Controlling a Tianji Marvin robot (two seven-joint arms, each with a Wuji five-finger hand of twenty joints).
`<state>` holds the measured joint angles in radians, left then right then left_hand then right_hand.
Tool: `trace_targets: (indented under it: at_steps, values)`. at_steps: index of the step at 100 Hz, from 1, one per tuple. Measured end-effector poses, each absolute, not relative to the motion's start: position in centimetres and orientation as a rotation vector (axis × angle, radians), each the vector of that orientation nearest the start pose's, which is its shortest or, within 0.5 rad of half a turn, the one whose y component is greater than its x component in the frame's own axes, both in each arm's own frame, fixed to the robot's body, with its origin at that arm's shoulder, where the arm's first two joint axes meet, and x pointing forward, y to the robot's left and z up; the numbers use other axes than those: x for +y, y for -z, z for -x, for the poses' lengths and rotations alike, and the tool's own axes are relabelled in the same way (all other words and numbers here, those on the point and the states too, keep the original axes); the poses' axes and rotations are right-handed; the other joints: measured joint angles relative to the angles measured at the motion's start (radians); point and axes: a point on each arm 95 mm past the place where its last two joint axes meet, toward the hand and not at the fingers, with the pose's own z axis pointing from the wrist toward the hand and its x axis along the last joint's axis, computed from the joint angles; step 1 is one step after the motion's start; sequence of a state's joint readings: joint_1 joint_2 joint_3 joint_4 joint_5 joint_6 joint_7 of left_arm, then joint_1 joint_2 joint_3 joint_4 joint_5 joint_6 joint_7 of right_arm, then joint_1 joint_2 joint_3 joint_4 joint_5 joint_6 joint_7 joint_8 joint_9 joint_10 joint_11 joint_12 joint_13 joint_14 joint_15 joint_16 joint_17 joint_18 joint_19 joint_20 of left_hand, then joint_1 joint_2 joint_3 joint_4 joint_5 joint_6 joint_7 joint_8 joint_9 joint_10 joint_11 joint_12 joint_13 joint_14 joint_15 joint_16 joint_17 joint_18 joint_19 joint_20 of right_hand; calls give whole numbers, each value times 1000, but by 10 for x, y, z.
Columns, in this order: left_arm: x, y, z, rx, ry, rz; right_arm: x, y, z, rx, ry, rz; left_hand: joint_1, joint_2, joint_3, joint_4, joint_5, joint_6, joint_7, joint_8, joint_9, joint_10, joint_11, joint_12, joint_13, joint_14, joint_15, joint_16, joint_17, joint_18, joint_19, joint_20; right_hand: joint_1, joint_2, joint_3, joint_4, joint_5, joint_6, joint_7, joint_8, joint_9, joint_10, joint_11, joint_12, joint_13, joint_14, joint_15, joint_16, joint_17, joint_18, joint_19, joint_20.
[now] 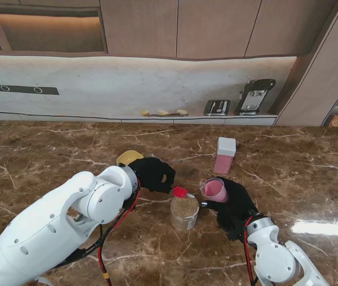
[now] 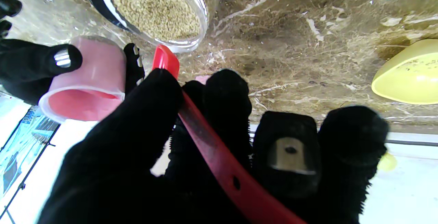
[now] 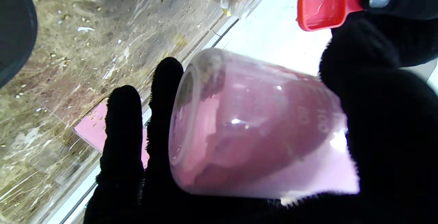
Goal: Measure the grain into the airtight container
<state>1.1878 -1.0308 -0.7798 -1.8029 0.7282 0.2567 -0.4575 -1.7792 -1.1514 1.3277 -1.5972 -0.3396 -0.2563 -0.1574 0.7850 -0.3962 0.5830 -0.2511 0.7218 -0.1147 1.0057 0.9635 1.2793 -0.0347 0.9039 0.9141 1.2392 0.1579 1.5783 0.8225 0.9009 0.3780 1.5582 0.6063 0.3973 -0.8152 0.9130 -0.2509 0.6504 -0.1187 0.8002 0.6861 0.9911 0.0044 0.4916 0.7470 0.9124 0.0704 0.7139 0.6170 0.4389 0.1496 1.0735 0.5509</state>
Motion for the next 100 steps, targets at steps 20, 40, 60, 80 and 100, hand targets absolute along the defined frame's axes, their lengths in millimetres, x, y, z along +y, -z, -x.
trace_targets:
  at_steps: [20, 40, 60, 80, 100]
  values:
    - [-144, 260, -406, 1979, 1427, 1258, -22, 362, -344, -1107, 2419, 2149, 0, -3, 7, 0, 0, 3, 0, -9, 0, 0, 0, 0, 0, 0, 0, 0, 1, 0, 0, -2, 0, 0, 0, 0, 0, 0, 0, 0, 0, 0, 0, 0, 0, 0, 0, 0, 0, 0, 0, 0]
    - [-151, 269, -407, 2002, 1408, 1264, -23, 362, -343, -1102, 2420, 2154, 0, -4, 10, 0, 0, 4, 0, -10, 0, 0, 0, 0, 0, 0, 0, 0, 2, -1, 8, -12, 0, 0, 0, 0, 0, 0, 0, 0, 0, 0, 0, 0, 0, 0, 0, 0, 0, 0, 0, 0]
    - [-155, 274, -407, 2031, 1381, 1236, -24, 363, -343, -1094, 2418, 2158, 0, -4, 11, 0, 0, 4, 0, -10, 0, 0, 0, 0, 0, -1, 0, 0, 12, -2, 9, -21, 0, 0, 0, 0, 0, 0, 0, 0, 0, 0, 0, 0, 0, 0, 0, 0, 0, 0, 0, 0]
    - [-157, 276, -408, 2001, 1391, 1233, -23, 363, -343, -1092, 2416, 2157, -1, -12, 25, 0, 0, 9, 0, -19, 0, 0, 0, 0, 0, -2, 0, -2, 13, -3, 11, -24, 0, 0, 0, 0, 0, 0, 0, 0, 0, 0, 0, 0, 0, 0, 0, 0, 0, 0, 0, 0]
    - [-159, 280, -406, 2013, 1366, 1163, -24, 364, -342, -1081, 2411, 2164, -13, -13, 39, 0, 1, 7, 4, -20, 0, 0, 0, -1, 0, -3, 0, -3, 14, -6, 20, -35, 0, 0, 0, 0, 0, 0, 0, 0, 0, 0, 0, 0, 0, 0, 0, 0, 0, 0, 0, 0]
